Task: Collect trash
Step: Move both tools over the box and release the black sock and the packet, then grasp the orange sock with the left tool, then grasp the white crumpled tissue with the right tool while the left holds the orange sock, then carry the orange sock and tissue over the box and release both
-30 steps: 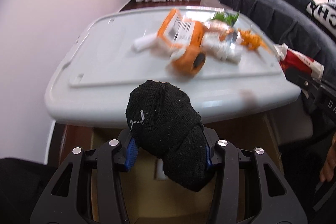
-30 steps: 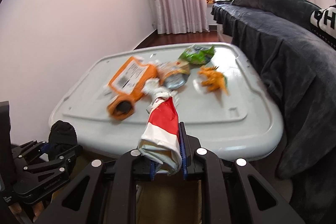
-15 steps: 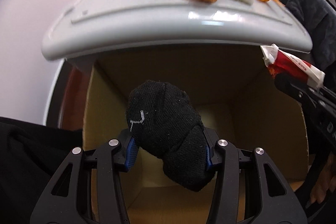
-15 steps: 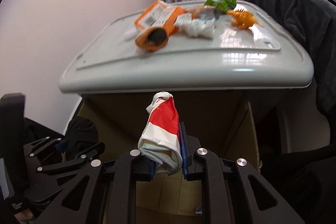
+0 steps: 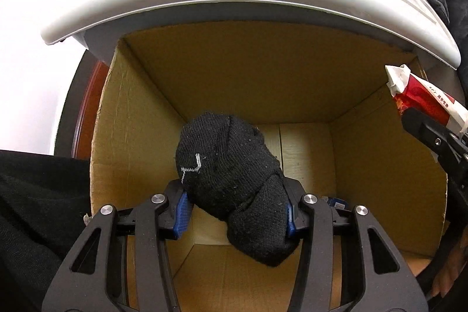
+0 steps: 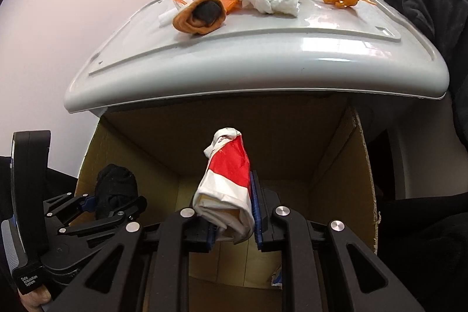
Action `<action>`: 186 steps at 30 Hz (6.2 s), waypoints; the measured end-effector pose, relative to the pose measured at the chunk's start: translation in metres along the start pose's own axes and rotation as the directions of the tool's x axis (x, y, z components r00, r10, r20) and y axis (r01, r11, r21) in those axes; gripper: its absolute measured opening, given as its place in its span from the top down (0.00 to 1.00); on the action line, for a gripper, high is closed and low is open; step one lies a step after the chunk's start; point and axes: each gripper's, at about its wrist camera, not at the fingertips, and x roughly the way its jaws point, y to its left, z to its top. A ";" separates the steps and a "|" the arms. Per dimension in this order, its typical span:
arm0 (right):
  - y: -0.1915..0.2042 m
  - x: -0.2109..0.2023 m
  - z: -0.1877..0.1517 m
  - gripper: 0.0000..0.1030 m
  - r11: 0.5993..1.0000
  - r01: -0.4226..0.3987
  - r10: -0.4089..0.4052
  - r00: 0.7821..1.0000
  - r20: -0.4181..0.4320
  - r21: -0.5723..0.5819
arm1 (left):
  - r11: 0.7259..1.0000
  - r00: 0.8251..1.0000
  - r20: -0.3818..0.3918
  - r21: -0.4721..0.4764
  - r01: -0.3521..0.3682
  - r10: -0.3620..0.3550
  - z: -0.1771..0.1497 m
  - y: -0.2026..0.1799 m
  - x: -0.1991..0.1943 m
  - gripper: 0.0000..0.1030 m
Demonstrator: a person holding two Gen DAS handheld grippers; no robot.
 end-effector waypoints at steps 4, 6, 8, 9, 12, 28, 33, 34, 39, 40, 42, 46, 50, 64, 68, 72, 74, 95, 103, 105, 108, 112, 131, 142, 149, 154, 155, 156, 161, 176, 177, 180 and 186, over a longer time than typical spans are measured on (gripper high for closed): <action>0.001 0.001 0.001 0.81 1.000 0.000 0.000 1.000 0.001 -0.003 | 1.000 1.000 0.000 0.002 -0.007 0.007 0.001 -0.004 0.002 0.55; 0.000 0.001 0.001 0.81 1.000 0.000 0.000 1.000 0.001 -0.001 | 1.000 1.000 0.001 0.003 -0.010 0.010 0.000 -0.003 0.003 0.55; 0.000 0.000 0.000 0.81 1.000 -0.002 0.002 1.000 0.002 0.000 | 1.000 1.000 0.003 0.005 -0.013 0.013 0.001 -0.006 0.003 0.55; 0.000 -0.001 0.000 0.81 1.000 -0.002 0.002 1.000 0.003 -0.001 | 1.000 1.000 0.003 0.005 -0.013 0.013 0.001 -0.006 0.002 0.55; -0.001 -0.001 0.000 0.81 1.000 -0.003 0.003 1.000 0.002 -0.004 | 1.000 1.000 0.003 0.005 -0.014 0.014 0.001 -0.003 0.000 0.55; -0.024 -0.020 0.006 0.46 0.993 0.048 -0.058 0.994 0.087 0.111 | 0.995 0.996 0.009 -0.062 -0.083 0.084 0.009 0.011 -0.011 0.26; -0.022 -0.021 0.007 0.42 0.992 0.054 -0.065 0.993 0.100 0.112 | 0.994 0.997 0.009 -0.077 -0.074 0.075 0.012 0.013 -0.012 0.26; -0.022 -0.022 0.007 0.42 0.992 0.055 -0.066 0.993 0.100 0.113 | 0.995 0.997 0.010 -0.078 -0.069 0.070 0.013 0.013 -0.011 0.26; -0.025 -0.024 0.008 0.41 0.989 0.060 -0.075 0.991 0.112 0.133 | 0.997 0.999 0.036 -0.073 -0.025 0.028 0.012 0.012 -0.016 0.26; -0.027 -0.026 0.009 0.41 0.988 0.064 -0.082 0.989 0.120 0.141 | 0.997 0.999 0.041 -0.070 -0.013 0.015 0.013 0.012 -0.017 0.26; -0.031 -0.032 0.011 0.38 0.984 0.077 -0.101 0.984 0.145 0.162 | 0.998 0.998 0.057 -0.064 0.011 -0.008 0.016 0.011 -0.022 0.26; -0.043 -0.047 0.015 0.32 0.972 0.102 -0.147 0.967 0.209 0.211 | 0.998 0.990 0.133 -0.032 0.049 -0.044 0.033 0.006 -0.046 0.26; -0.055 -0.061 0.017 0.24 0.956 0.116 -0.188 0.948 0.258 0.270 | 0.995 0.972 0.216 0.016 0.096 -0.097 0.063 -0.004 -0.069 0.26; -0.066 -0.059 0.017 0.22 0.942 0.076 -0.158 0.960 0.233 0.327 | 0.975 0.947 0.250 0.143 0.168 -0.200 0.168 -0.054 -0.035 0.26; -0.064 -0.056 0.018 0.22 0.944 0.075 -0.151 0.964 0.220 0.320 | 0.978 0.941 0.281 0.140 0.157 -0.191 0.181 -0.063 -0.027 0.26; -0.065 -0.055 0.016 0.22 0.945 0.078 -0.152 0.965 0.213 0.318 | 0.985 0.933 0.324 0.120 0.125 -0.157 0.180 -0.066 -0.024 0.38; -0.065 -0.054 0.016 0.22 0.943 0.080 -0.154 0.965 0.210 0.323 | 0.988 0.930 0.344 0.127 0.092 -0.131 0.175 -0.067 -0.025 0.54; -0.035 -0.054 0.049 0.20 0.991 0.075 -0.099 0.969 0.227 0.114 | 0.992 0.932 0.339 0.057 0.112 -0.125 0.058 -0.014 -0.114 0.71; -0.025 -0.034 0.127 0.17 0.989 0.096 -0.067 0.967 0.245 -0.109 | 0.995 0.933 0.346 0.034 0.094 -0.100 0.064 -0.018 -0.091 0.71; -0.030 -0.018 0.145 0.17 0.987 0.100 -0.070 0.972 0.223 -0.127 | 0.996 0.935 0.343 0.022 0.091 -0.093 0.064 -0.016 -0.089 0.71; -0.036 0.000 0.161 0.17 0.984 0.105 -0.076 0.978 0.197 -0.145 | 0.996 0.932 0.350 0.014 0.092 -0.091 0.062 -0.012 -0.091 0.71; -0.042 0.029 0.176 0.17 0.984 0.079 -0.057 0.988 0.140 -0.157 | 0.994 0.934 0.341 0.007 0.107 -0.103 0.061 -0.010 -0.091 0.71; -0.026 0.060 0.184 0.57 0.985 0.109 -0.091 0.987 0.129 -0.133 | 0.993 0.938 0.330 -0.007 0.118 -0.109 0.060 -0.005 -0.088 0.71; -0.032 0.029 0.152 0.58 0.997 0.065 -0.059 0.989 0.134 -0.043 | 0.995 0.945 0.316 -0.013 0.097 -0.088 0.058 -0.006 -0.082 0.71; -0.032 -0.020 0.095 0.58 0.999 -0.006 -0.001 0.987 0.158 0.044 | 0.998 0.944 0.324 0.014 0.058 -0.060 0.050 -0.011 -0.084 0.71; -0.031 -0.045 0.039 0.58 0.996 0.000 -0.015 0.987 0.162 0.094 | 0.998 0.951 0.303 0.031 0.046 -0.054 0.041 -0.017 -0.082 0.71; -0.032 -0.048 0.029 0.58 0.994 0.001 -0.018 0.987 0.160 0.106 | 0.998 0.956 0.287 0.031 0.050 -0.057 0.038 -0.017 -0.079 0.71; -0.033 -0.049 0.022 0.57 0.993 -0.003 -0.016 0.988 0.155 0.118 | 0.998 0.961 0.271 0.030 0.055 -0.061 0.035 -0.017 -0.077 0.71; -0.029 -0.054 0.002 0.57 0.992 -0.007 -0.011 0.990 0.139 0.124 | 0.998 0.978 0.202 0.018 0.053 -0.056 0.016 -0.018 -0.070 0.71; -0.026 -0.029 -0.008 0.57 0.993 -0.001 -0.007 0.998 0.064 0.122 | 1.000 0.993 0.114 0.026 0.018 -0.021 0.000 -0.017 -0.045 0.71; -0.027 -0.028 -0.009 0.57 0.992 0.000 -0.008 0.998 0.060 0.128 | 1.000 0.994 0.110 0.022 0.017 -0.019 0.001 -0.017 -0.043 0.71; -0.029 -0.026 -0.009 0.56 0.990 -0.001 -0.006 0.999 0.053 0.140 | 1.000 0.995 0.094 0.013 0.015 -0.016 0.003 -0.017 -0.038 0.71; -0.027 -0.024 -0.010 0.56 0.992 0.002 -0.008 0.999 0.049 0.130 | 1.000 0.996 0.085 0.017 0.015 -0.016 0.004 -0.019 -0.033 0.71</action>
